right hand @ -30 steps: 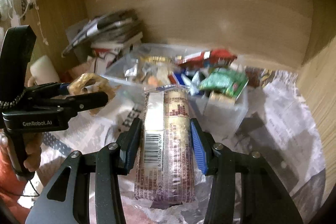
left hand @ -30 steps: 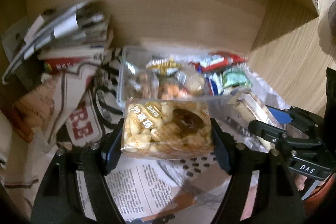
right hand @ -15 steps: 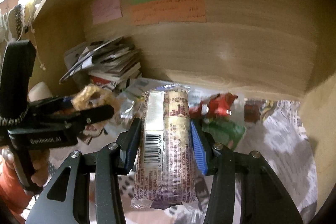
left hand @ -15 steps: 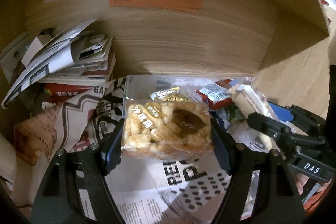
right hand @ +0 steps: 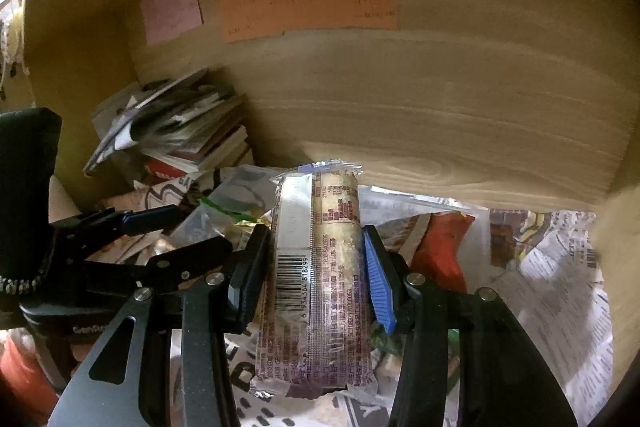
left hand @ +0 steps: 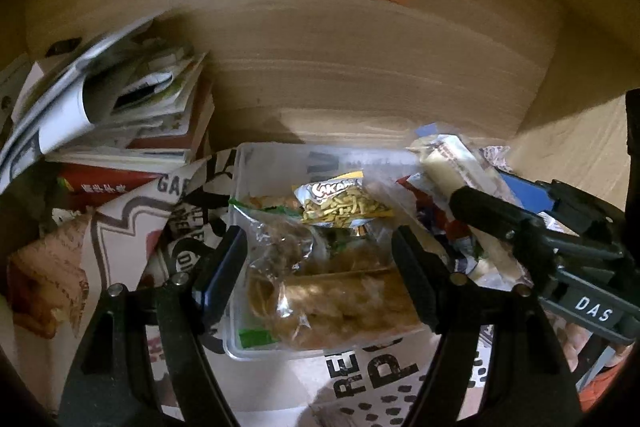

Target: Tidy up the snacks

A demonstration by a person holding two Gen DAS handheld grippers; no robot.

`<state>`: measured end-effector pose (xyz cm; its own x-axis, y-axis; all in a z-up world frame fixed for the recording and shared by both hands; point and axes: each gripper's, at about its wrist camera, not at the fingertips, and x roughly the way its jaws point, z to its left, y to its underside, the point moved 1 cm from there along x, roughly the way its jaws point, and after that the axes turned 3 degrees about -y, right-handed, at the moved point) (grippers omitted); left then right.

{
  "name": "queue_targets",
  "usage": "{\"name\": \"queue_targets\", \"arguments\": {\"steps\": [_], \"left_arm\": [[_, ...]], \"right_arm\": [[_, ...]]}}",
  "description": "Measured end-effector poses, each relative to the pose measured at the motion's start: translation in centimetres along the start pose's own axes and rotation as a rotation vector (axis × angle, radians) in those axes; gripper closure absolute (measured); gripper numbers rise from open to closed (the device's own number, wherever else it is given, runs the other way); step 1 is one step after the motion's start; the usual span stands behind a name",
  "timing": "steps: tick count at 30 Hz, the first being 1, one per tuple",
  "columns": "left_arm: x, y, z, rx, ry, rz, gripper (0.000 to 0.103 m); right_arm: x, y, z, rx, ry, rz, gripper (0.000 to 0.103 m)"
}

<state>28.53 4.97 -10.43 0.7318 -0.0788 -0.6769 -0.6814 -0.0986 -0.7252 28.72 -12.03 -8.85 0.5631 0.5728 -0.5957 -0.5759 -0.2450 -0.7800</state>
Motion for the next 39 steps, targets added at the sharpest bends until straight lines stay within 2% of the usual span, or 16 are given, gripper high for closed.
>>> {"name": "queue_targets", "arguments": {"steps": [4,8,11,23,29,31,39], "left_arm": [[-0.8,-0.1,0.5,-0.029,0.024,-0.009,0.028],[-2.9,-0.2,0.5,-0.029,0.021,-0.05,0.028],[-5.1,0.0,0.3,-0.024,0.017,-0.091,0.028],[-15.9,2.0,-2.2,-0.005,-0.009,-0.324,0.028],[-21.0,3.3,-3.9,0.019,-0.037,-0.433,0.027],[-22.7,3.8,-4.3,0.021,-0.032,-0.461,0.025],[-25.9,5.1,-5.5,0.036,-0.042,-0.536,0.009]], "right_arm": [[0.8,0.2,0.1,-0.005,-0.006,0.037,0.06],[-0.2,0.2,0.1,0.007,-0.008,0.023,0.057],[-1.9,0.1,0.2,0.018,-0.003,-0.016,0.049],[-12.3,0.7,3.2,-0.026,0.04,-0.215,0.048],[-17.6,1.4,5.0,-0.04,0.048,-0.334,0.04],[-18.8,1.6,5.4,-0.043,0.048,-0.363,0.034],[-21.6,2.6,6.5,-0.044,0.069,-0.434,0.014]]}}
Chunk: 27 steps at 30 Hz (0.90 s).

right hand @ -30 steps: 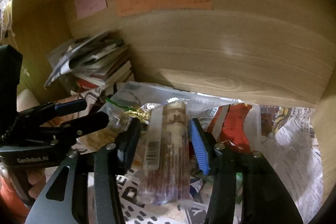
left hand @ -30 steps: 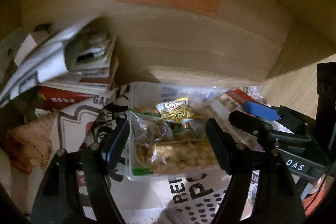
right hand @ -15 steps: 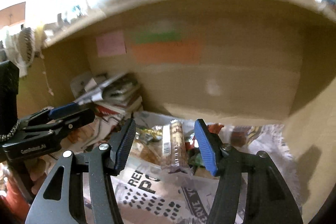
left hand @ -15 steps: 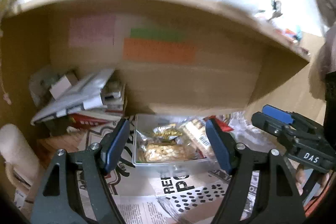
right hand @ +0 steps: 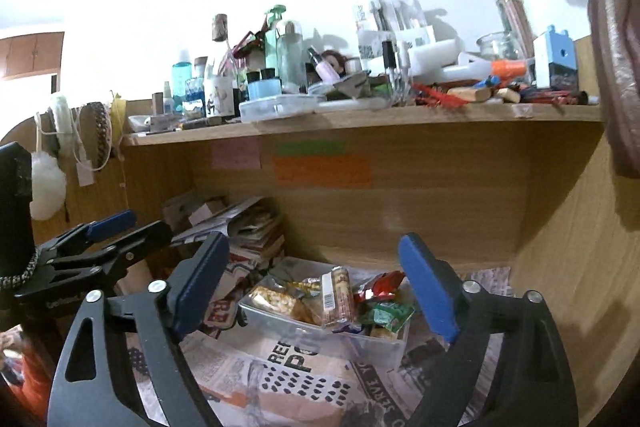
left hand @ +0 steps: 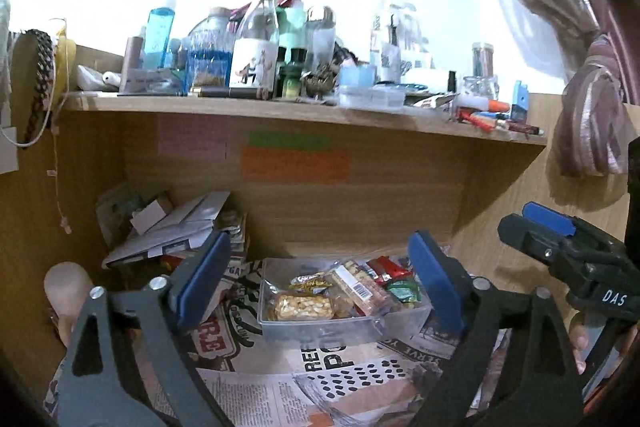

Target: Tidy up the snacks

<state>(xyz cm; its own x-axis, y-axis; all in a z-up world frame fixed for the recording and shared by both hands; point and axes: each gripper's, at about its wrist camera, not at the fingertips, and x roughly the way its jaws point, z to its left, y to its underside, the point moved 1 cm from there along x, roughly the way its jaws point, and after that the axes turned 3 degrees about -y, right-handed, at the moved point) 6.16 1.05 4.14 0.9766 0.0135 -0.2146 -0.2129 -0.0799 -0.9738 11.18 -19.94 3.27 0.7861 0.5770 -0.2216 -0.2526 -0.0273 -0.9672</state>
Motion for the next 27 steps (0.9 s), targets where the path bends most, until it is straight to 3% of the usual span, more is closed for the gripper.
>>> {"name": "queue_targets", "arguments": {"steps": [6,27], "left_arm": [[-1.1,0.0,-0.9,0.027,-0.016,-0.02,0.005],[-1.1,0.8,-1.5,0.043,-0.016,-0.015,0.0]], "right_arm": [[-1.0,0.4,0.2,0.003,0.011,-0.02,0.0],[-1.5,1.2,-0.9,0.031,0.051,-0.014,0.0]]}}
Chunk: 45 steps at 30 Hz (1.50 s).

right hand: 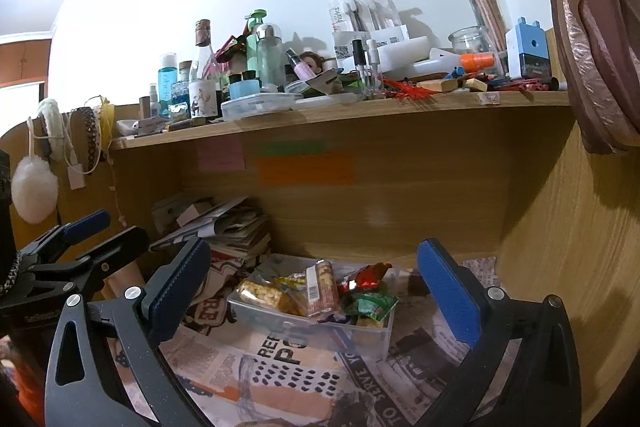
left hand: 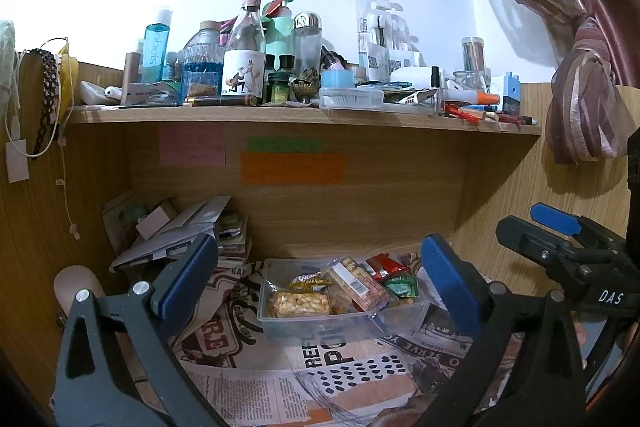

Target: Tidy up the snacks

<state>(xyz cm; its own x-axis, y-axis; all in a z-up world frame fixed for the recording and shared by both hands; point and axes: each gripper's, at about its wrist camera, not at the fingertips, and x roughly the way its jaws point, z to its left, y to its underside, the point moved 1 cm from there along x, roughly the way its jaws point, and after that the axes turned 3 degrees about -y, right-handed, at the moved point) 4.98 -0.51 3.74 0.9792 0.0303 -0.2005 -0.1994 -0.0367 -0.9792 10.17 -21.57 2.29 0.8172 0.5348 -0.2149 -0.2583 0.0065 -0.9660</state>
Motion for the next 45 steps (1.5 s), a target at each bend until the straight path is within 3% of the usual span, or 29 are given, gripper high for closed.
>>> {"name": "queue_targets", "arguments": {"steps": [45], "left_arm": [[-0.04,0.01,-0.07,-0.006,0.039,-0.006,0.0]], "right_arm": [[0.24,0.21,0.46,-0.023,-0.002,0.01,0.0]]}}
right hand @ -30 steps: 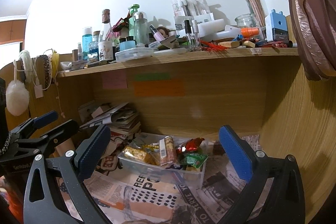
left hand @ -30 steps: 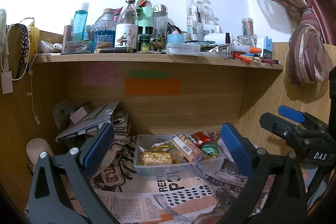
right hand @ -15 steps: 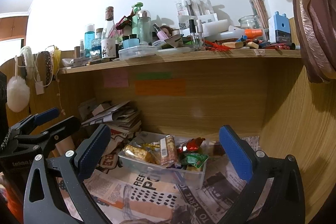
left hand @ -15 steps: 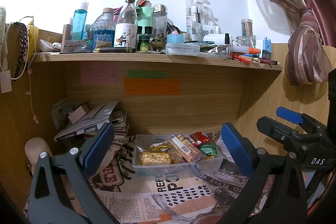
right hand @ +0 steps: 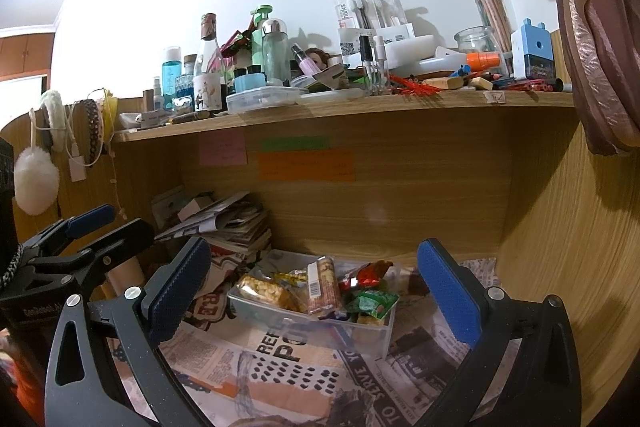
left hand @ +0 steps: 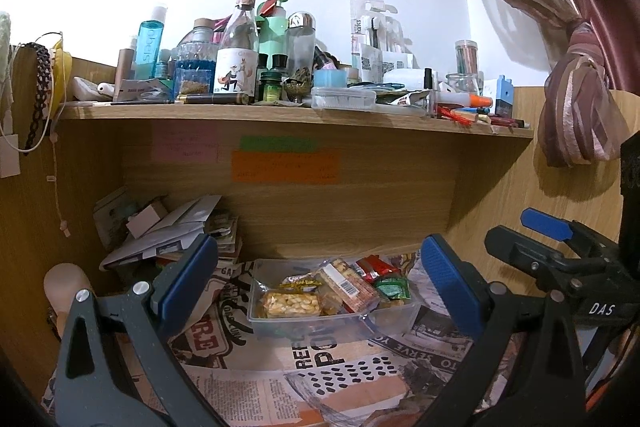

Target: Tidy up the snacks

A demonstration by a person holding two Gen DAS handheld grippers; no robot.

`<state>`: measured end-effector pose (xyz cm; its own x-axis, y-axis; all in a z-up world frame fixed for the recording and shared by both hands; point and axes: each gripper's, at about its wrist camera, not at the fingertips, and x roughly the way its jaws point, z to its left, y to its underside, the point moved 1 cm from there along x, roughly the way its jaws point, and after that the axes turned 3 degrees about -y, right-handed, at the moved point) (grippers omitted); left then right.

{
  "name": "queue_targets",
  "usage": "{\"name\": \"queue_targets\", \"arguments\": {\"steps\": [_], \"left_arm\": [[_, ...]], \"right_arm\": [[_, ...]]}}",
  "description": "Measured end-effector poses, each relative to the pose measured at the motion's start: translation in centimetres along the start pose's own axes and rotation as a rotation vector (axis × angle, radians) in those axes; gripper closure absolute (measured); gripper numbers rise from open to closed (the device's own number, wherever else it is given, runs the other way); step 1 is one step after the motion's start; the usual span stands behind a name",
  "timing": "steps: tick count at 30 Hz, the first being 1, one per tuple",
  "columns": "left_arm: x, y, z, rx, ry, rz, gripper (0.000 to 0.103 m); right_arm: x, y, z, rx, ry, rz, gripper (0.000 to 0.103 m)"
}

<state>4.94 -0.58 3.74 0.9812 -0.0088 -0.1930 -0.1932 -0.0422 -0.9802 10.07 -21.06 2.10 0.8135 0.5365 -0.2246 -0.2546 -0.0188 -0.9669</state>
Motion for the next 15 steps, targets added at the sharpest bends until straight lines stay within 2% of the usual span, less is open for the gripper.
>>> {"name": "queue_targets", "arguments": {"steps": [15], "left_arm": [[0.13,0.1,0.25,-0.006,0.019,0.015,0.0]], "right_arm": [[0.03,0.22,0.12,0.005,-0.005,0.007,0.0]]}}
